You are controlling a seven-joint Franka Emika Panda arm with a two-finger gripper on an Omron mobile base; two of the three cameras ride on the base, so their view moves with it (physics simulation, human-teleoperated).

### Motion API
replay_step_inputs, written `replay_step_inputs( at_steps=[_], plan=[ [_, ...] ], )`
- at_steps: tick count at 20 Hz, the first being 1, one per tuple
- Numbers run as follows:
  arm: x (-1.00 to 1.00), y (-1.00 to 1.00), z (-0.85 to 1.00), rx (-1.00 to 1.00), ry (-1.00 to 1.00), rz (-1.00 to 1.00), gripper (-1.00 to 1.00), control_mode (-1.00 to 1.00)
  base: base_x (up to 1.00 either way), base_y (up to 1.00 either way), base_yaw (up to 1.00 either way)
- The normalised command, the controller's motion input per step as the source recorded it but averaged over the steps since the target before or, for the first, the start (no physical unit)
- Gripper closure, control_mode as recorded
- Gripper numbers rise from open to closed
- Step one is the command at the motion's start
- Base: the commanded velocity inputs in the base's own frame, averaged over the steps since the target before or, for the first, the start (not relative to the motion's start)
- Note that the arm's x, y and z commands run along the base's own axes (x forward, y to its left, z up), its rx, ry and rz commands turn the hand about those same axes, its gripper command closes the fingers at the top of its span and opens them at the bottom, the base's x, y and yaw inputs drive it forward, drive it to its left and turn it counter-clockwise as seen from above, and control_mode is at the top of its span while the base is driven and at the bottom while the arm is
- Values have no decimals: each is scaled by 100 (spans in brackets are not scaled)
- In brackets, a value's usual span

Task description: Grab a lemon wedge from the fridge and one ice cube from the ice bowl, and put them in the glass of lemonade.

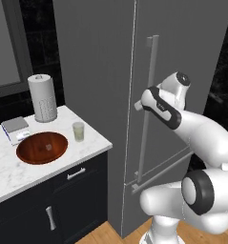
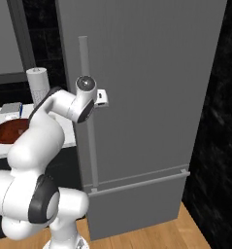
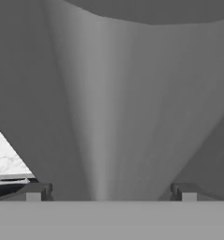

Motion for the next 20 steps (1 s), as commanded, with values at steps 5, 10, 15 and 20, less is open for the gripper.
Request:
replay_step_inputs(
  at_steps=[5,10,15,20],
  plan=[
    [24,0,-26,4,0,0,-100,-100,0,0,0],
    [14,0,-17,5,0,0,-100,-100,0,0,0],
    [0,0,0,0,0,0,100,-100,0,0,0],
    [0,0,0,0,0,0,100,-100,0,0,0]
  ],
)
